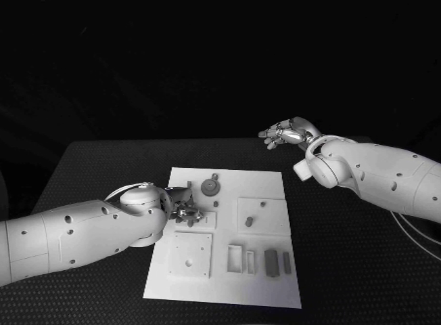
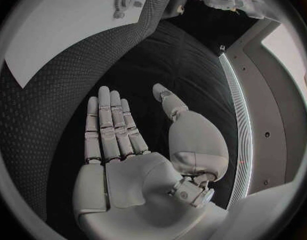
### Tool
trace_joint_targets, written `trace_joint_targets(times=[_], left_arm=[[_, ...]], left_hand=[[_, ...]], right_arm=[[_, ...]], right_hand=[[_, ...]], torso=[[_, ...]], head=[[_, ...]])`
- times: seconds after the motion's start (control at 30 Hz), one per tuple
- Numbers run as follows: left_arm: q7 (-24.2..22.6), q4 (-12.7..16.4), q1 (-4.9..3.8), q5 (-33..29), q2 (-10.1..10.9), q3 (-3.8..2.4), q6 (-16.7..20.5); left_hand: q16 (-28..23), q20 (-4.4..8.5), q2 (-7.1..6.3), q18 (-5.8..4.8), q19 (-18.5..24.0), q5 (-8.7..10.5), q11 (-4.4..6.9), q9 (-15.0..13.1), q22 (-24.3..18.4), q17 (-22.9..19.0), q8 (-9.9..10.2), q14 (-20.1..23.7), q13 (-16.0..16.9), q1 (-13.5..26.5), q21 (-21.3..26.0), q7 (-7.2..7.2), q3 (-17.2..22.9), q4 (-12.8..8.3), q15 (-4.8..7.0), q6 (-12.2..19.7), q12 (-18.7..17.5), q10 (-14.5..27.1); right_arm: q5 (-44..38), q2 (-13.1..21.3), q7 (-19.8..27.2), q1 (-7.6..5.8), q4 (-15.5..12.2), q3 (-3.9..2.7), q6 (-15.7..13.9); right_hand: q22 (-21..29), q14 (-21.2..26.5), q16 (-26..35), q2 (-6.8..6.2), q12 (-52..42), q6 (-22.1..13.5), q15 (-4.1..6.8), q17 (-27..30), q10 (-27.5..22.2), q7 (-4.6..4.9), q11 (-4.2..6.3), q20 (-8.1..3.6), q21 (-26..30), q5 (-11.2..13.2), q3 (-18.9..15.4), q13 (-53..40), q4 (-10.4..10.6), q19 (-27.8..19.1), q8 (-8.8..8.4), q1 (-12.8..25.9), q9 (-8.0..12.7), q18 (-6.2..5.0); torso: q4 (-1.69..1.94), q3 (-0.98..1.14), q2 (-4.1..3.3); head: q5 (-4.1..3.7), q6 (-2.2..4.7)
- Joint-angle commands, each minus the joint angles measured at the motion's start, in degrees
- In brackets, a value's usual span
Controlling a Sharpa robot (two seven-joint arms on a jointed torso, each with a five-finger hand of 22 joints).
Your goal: Assemble the parts on the task board
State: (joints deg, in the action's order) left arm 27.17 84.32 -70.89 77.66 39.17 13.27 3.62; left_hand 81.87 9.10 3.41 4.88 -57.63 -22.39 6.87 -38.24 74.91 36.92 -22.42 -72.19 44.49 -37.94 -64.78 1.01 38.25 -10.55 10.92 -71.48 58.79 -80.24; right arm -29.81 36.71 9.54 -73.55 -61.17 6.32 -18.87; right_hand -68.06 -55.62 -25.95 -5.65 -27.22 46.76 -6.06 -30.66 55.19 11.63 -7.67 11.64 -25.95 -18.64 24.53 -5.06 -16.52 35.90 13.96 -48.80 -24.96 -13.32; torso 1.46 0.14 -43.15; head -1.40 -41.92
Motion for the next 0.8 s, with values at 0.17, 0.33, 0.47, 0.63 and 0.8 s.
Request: trace_joint_targets(times=[0.17, 0.33, 0.47, 0.63, 0.8], left_arm=[[0.7, -0.56, 0.39, -0.43, 0.03, 0.39, -0.73], [0.7, -0.66, 0.39, -0.56, 0.05, 0.39, -0.95], [0.71, -0.76, 0.39, -0.64, 0.07, 0.39, -0.96], [0.72, -0.87, 0.39, -0.65, 0.09, 0.39, -0.92], [0.64, -1.01, 0.39, -0.65, 0.13, 0.39, -0.59]], left_hand=[[-0.43, 5.43, -0.06, 0.14, -0.24, 5.4, 0.29, 0.33, 0.45, -0.4, -0.05, -0.16, -0.14, -1.22, 0.22, -0.08, 3.62, -0.51, 0.33, -0.16, -0.01, 0.45], [-0.57, 5.53, -3.32, 0.28, -0.11, 11.73, 0.29, 0.47, 0.43, -0.54, -0.11, -0.09, -0.32, 0.3, 0.43, -0.08, 2.85, 2.3, 0.55, -0.01, -0.17, 0.46], [-0.6, 5.61, -4.81, 0.39, -0.06, 14.16, 0.32, 0.52, 0.48, -0.59, -0.17, -0.06, -0.39, 0.52, 0.47, -0.08, 2.65, 3.2, 0.63, 0.05, -0.22, 0.46], [-0.62, 5.61, -5.52, 0.39, -0.04, 14.68, 0.28, 0.55, 0.48, -0.61, -0.19, -0.03, -0.42, 0.8, 0.5, -0.08, 2.45, 3.61, 0.64, 0.08, -0.25, 0.47], [-0.63, 5.69, -6.79, 0.5, 0.02, 18.06, 0.34, 0.59, 0.49, -0.65, -0.28, -0.01, -0.47, 1.26, 0.61, -0.07, 2.2, 4.88, 0.69, 0.13, -0.27, 0.46]], right_arm=[[-0.01, -0.05, 0.31, 0.06, 0.05, -0.02, 0.96], [-0.01, -0.03, 0.28, 0.07, 0.02, -0.02, 0.95], [-0.01, -0.02, 0.27, 0.07, 0.01, -0.02, 0.96], [-0.01, 0.01, 0.25, 0.07, 0.01, -0.02, 0.94], [-0.01, -0.03, 0.24, 0.07, 0.03, -0.02, 1.01]], right_hand=[[-0.06, 0.14, 0.18, -0.02, 0.27, -0.24, -0.18, 0.06, 0.51, 0.28, -0.01, 0.02, 0.25, -0.27, -0.04, 0.09, 0.39, -0.18, 0.23, 0.4, 0.05, 0.56], [-0.08, 0.16, 0.2, -0.03, 0.27, -0.25, -0.19, 0.06, 0.51, 0.28, -0.01, 0.02, 0.27, -0.28, -0.05, 0.11, 0.39, -0.2, 0.24, 0.45, 0.06, 0.56], [-0.1, 0.21, 0.22, -0.05, 0.27, -0.25, -0.2, 0.08, 0.52, 0.27, -0.01, 0.03, 0.3, -0.3, -0.06, 0.13, 0.37, -0.23, 0.25, 0.48, 0.07, 0.57], [-0.1, 0.24, 0.24, -0.05, 0.26, -0.26, -0.22, 0.09, 0.52, 0.28, -0.01, 0.03, 0.32, -0.31, -0.06, 0.14, 0.36, -0.25, 0.25, 0.49, 0.08, 0.57], [-0.13, 0.34, 0.29, -0.07, 0.26, -0.28, -0.28, 0.13, 0.52, 0.28, -0.01, 0.04, 0.38, -0.33, -0.05, 0.17, 0.34, -0.32, 0.25, 0.53, 0.1, 0.58]], torso=[[-0.04, -0.01, 0.0], [-0.02, 0.03, 0.0], [-0.04, 0.06, -0.03], [-0.04, 0.02, -0.01], [-0.06, 0.03, 0.0]], head=[[0.09, 0.04], [0.06, 0.06], [0.08, 0.04], [0.07, 0.02], [0.08, 0.03]])
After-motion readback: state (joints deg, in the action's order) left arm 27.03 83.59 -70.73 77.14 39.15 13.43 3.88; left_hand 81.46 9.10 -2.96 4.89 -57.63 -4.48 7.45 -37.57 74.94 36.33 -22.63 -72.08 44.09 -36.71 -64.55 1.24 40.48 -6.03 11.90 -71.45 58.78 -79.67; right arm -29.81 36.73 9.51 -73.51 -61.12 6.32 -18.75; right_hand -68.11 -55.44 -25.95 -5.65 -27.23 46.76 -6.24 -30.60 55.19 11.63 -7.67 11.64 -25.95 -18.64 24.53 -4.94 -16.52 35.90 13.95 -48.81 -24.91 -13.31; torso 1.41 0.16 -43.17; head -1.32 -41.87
